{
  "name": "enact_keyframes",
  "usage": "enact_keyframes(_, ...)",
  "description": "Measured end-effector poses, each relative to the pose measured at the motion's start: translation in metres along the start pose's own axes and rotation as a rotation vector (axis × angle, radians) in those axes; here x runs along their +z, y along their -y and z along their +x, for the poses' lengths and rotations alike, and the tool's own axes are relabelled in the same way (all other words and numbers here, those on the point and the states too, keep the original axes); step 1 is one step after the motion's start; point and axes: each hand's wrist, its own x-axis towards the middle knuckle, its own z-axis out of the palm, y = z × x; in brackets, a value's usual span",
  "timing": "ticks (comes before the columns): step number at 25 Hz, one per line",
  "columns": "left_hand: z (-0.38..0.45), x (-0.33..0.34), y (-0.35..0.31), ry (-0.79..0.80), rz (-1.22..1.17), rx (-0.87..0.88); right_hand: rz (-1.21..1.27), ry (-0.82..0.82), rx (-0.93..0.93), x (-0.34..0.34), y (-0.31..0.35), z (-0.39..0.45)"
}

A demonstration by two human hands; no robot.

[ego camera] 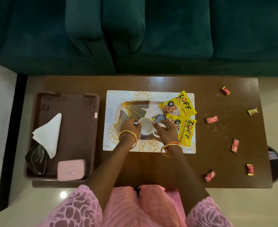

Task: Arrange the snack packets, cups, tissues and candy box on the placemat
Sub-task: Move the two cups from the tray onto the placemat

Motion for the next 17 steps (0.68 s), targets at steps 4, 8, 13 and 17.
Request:
enact_keyframes(4, 0.011, 0.004, -0.024, 0.024, 0.057, 0.146, -0.407, 0.008, -0.372, 0.0, 0.027, 0.021)
enact_keyframes(8, 0.039, 0.014, -0.041, 0.076, -0.153, 0.171, -0.478, -0.076, -0.425, -0.016, 0.039, 0.057)
enact_keyframes(13, 0.047, 0.058, -0.001, 0.262, -0.443, -0.364, -0.408, -0.175, -0.241, -0.019, 0.019, 0.091)
enact_keyframes(17, 0.034, 0.095, 0.022, 0.28, -0.691, -0.553, -0.393, -0.173, -0.143, -0.008, 0.0, 0.102)
